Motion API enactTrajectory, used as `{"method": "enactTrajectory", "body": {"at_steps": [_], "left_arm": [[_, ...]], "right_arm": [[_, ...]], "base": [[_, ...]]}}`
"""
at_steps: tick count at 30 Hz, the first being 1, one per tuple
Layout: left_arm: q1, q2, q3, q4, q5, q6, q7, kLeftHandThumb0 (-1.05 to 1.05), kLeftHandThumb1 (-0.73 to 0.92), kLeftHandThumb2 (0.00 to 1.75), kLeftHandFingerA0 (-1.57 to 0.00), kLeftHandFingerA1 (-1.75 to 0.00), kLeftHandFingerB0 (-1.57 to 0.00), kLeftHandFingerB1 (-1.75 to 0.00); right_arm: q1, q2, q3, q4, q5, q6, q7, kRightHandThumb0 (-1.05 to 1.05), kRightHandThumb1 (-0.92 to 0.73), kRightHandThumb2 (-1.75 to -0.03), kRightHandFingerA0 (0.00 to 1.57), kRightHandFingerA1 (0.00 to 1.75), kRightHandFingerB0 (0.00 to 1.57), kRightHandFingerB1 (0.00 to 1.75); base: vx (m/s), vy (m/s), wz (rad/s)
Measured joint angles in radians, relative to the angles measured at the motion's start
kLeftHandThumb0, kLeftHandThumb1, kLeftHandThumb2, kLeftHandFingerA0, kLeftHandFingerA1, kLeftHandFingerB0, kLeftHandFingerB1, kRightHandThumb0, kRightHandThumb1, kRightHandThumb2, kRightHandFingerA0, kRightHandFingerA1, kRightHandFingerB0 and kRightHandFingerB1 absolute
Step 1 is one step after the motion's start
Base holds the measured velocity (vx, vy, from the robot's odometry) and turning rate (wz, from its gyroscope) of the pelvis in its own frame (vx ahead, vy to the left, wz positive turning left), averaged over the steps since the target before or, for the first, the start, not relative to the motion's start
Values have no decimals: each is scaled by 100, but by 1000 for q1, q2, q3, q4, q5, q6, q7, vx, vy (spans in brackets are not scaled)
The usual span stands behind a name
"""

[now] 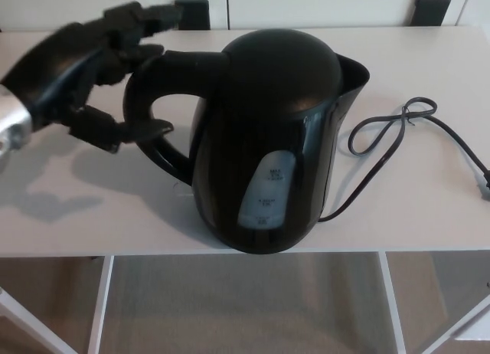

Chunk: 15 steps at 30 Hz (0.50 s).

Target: The robot walk towards a table in front and uses its left hand to pick up the pot from the base and places it on the table

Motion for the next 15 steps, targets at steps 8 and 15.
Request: {"method": "enactTrajectory", "body": {"at_steps": [8,15], "left_arm": [[-14,-44,-35,34,111,24,36,-71,46,71,-10,-35,-14,-16],[-13,-83,-35,43,195,26,99,-64,41,70,-20,-40,-10,-34]], "right_arm": [[0,0,3,-9,-3,-2,-14,-36,-49,-88,46,64,36,57],[6,0,7,-17,-4,-2,-16,-35,-50,-88,51,65,39,58]], "base": [[0,0,0],[0,0,0]]}}
